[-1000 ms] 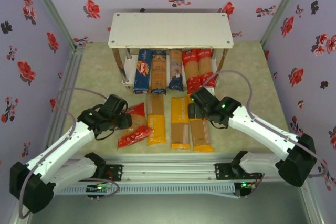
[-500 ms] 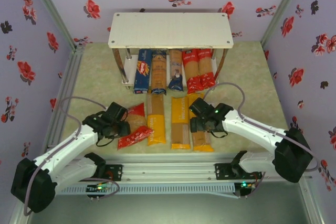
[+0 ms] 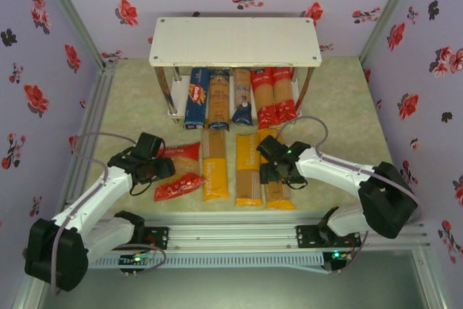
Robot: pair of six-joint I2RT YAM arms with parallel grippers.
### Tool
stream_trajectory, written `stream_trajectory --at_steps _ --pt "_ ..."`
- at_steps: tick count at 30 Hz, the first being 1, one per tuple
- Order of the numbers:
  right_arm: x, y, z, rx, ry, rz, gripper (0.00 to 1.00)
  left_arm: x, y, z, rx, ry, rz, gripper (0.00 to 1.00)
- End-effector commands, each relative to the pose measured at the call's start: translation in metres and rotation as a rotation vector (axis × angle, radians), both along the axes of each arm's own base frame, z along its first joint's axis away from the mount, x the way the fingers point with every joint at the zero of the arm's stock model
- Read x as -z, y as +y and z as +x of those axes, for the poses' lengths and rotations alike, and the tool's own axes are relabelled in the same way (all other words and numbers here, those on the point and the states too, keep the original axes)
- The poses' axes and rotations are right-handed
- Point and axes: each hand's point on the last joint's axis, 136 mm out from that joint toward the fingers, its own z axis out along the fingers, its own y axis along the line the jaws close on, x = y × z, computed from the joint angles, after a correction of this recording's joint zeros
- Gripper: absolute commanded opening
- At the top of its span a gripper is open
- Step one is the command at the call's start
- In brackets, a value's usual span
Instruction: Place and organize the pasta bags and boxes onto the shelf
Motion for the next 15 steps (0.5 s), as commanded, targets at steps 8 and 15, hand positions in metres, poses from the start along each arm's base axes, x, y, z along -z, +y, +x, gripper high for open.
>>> stream_trajectory --at_steps 8,15 --pt "0.005 0.003 -0.001 0.024 0.021 0.023 0.92 -0.007 0.007 0.047 0.022 -0.046 0.003 0.7" --pt "0.001 0.001 -0.001 0.034 0.003 0.038 0.92 -0.04 -0.017 0.034 0.157 -0.096 -0.019 0.95"
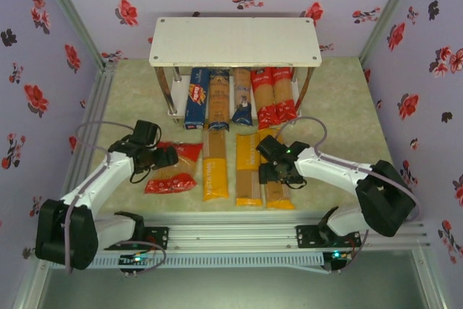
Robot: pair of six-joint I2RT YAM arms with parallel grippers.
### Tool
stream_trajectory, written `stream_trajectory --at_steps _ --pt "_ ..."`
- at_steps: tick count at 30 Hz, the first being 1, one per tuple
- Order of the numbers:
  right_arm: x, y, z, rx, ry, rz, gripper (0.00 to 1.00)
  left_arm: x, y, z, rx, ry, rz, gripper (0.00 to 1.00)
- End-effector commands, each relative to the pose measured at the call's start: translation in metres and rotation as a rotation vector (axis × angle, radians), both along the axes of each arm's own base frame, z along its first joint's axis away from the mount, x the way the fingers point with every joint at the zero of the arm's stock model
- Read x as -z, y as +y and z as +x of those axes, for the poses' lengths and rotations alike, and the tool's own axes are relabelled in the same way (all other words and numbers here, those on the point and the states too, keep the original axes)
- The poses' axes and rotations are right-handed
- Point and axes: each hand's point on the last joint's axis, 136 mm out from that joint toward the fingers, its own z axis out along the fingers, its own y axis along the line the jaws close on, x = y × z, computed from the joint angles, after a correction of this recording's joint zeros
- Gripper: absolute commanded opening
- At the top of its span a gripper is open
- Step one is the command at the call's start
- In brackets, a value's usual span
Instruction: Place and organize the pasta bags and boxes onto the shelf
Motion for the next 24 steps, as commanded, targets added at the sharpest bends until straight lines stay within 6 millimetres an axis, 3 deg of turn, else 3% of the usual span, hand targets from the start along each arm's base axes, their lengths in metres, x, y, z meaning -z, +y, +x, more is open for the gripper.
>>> stream_trajectory --at_steps 1,7,14,24 --pt "-0.001 -0.002 -0.002 0.031 0.001 0.019 0.92 -0.04 -0.012 -0.001 0.086 -0.104 -0.003 0.96" --pt "-0.001 0.007 0.003 0.003 0.012 0.025 0.92 -0.058 -0.012 -0.019 0.138 -0.108 0.088 1.0" --pt "-0.007 0.014 0.011 -0.021 0.005 0.03 0.93 -0.026 -0.02 -0.026 0.162 0.038 0.168 1.0" --pt "-0.011 0.006 0.01 -0.015 -0.004 0.023 0.93 0.016 -0.029 -0.024 0.16 0.14 0.163 1.0"
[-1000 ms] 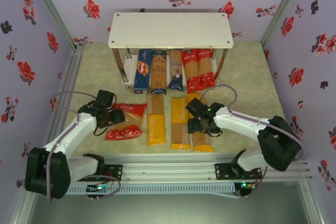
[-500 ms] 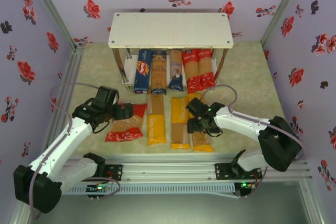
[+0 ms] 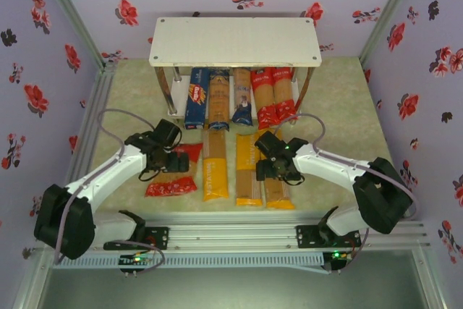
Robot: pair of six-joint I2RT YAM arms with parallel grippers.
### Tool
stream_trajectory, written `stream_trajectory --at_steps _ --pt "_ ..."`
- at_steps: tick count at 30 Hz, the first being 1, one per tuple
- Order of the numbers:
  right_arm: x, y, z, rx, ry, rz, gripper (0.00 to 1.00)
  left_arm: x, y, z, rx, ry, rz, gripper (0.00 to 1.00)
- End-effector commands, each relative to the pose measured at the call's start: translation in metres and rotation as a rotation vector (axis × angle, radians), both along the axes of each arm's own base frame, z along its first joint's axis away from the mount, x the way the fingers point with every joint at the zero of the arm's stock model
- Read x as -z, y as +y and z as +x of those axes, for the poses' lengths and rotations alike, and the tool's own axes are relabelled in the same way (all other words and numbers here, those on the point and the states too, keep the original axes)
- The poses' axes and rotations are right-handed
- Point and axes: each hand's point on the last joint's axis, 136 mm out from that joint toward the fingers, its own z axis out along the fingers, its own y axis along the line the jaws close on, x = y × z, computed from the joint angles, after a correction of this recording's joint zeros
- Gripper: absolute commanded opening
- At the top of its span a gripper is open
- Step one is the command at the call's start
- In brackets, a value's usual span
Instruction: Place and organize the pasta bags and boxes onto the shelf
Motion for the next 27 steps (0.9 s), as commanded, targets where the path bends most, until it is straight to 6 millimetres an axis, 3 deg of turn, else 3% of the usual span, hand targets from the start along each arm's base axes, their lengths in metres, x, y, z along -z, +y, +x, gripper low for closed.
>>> stream_trajectory --at_steps 1,8,11,15,17,19,27 --pt "-0.007 -0.004 0.001 -0.005 -0.011 -0.002 0.93 0.018 -0.003 -0.003 -0.012 0.04 0.004 1.0" --pt "-0.004 -0.007 0.002 0.001 -0.007 -0.001 0.93 0.039 -0.009 -0.003 -0.012 0.091 -0.006 0.9" --pt "-0.004 -0.008 0.001 0.001 -0.004 -0.002 0.93 0.044 -0.012 -0.004 -0.006 0.107 -0.014 0.76" --pt "-0.004 -0.008 0.002 0.003 -0.004 -0.001 0.93 0.045 -0.014 -0.006 0.006 0.116 -0.026 0.65" --pt "-0.005 -0.007 0.003 0.004 -0.005 0.002 0.93 0.044 -0.014 -0.007 0.015 0.119 -0.029 0.43" --pt "-0.005 -0.006 0.003 0.003 -0.005 0.003 0.93 0.042 -0.014 -0.008 0.018 0.115 -0.033 0.02" --pt "-0.009 -0.004 0.007 0.0 -0.012 0.006 0.93 0.026 -0.016 -0.007 0.036 0.088 -0.06 0.0"
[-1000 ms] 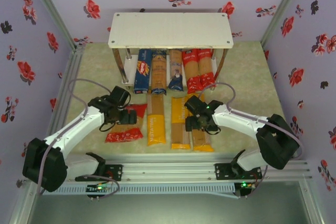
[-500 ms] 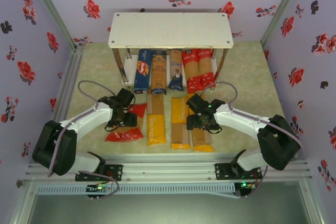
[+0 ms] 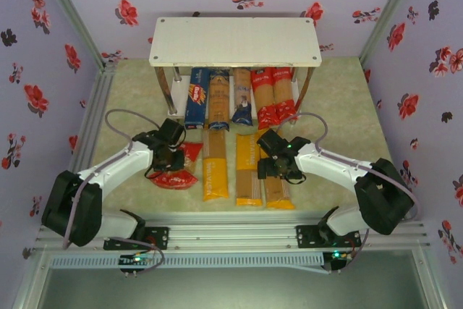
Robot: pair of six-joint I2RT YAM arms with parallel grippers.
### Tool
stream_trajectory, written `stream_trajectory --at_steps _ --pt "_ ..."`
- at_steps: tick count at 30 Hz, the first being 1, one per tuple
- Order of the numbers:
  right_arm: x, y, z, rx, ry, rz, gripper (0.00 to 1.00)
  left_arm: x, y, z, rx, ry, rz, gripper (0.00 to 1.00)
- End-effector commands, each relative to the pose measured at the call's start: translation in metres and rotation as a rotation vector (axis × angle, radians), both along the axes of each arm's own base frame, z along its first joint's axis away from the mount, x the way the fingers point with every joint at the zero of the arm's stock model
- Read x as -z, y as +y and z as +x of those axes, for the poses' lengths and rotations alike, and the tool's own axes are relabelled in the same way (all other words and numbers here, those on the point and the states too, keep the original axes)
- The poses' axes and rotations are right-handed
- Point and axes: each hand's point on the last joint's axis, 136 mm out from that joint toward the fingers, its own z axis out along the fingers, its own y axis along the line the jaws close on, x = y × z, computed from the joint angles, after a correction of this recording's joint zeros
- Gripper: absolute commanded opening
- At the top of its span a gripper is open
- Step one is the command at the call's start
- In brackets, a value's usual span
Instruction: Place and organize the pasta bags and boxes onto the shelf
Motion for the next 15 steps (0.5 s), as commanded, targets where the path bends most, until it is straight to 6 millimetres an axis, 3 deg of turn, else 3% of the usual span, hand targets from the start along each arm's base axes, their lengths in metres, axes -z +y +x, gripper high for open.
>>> stream_trajectory --at_steps 1,5,15 --pt "-0.007 0.0 0.003 -0.006 -0.004 0.001 0.92 0.002 0.001 -0.019 0.031 0.066 -0.016 0.0" --pt "-0.009 0.001 0.005 -0.005 -0.012 0.001 0.93 -0.033 -0.003 -0.016 0.033 0.015 -0.079 0.0" --pt "-0.018 0.005 0.014 -0.004 -0.045 0.001 0.92 -0.168 -0.014 -0.011 0.08 -0.192 -0.303 0.0"
